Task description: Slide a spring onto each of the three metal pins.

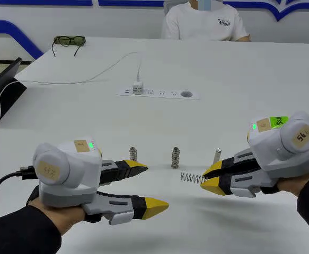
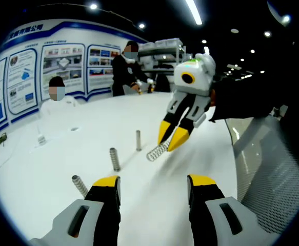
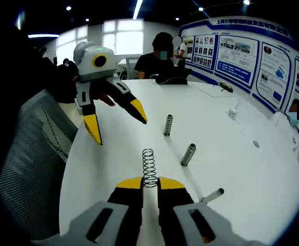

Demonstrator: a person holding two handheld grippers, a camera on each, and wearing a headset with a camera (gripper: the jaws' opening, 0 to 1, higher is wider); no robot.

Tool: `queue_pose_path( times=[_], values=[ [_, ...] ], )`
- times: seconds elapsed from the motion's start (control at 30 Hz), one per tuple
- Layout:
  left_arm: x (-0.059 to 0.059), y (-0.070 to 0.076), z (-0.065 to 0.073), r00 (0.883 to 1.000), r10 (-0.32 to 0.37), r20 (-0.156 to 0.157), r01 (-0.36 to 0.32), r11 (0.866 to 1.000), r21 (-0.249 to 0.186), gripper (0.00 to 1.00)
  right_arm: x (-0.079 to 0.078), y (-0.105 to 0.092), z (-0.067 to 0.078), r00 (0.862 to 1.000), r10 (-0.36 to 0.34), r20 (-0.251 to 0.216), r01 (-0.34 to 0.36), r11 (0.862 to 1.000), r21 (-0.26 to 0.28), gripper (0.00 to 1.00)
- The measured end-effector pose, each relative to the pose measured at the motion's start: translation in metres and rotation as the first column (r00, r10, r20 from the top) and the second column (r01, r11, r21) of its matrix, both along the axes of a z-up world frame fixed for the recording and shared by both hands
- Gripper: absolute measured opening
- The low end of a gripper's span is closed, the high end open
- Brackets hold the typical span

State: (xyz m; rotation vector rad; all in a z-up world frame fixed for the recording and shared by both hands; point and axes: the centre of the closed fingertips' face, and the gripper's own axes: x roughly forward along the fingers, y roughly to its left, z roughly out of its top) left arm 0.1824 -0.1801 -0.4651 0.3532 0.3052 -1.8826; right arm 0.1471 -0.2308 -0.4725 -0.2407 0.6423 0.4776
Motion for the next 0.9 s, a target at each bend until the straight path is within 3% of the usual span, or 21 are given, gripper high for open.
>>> queue_pose_path(
  times=[0.33,0.9],
  values=[
    [-0.010,-0.002,0.003,0.999,-0.048,0.018,0.048,0.999,-0.012,0.41,0.001,0.024,0.006,0.994,0.111,-0.018,-0.112,0.992,-0.052,0.11],
    [-0.024,-0.001,0.002,0.989,-0.133,0.067,0.134,0.991,-0.023,0.19,0.000,0.042,0.007,0.978,0.201,-0.046,-0.205,0.976,-0.079,0.11]
  ],
)
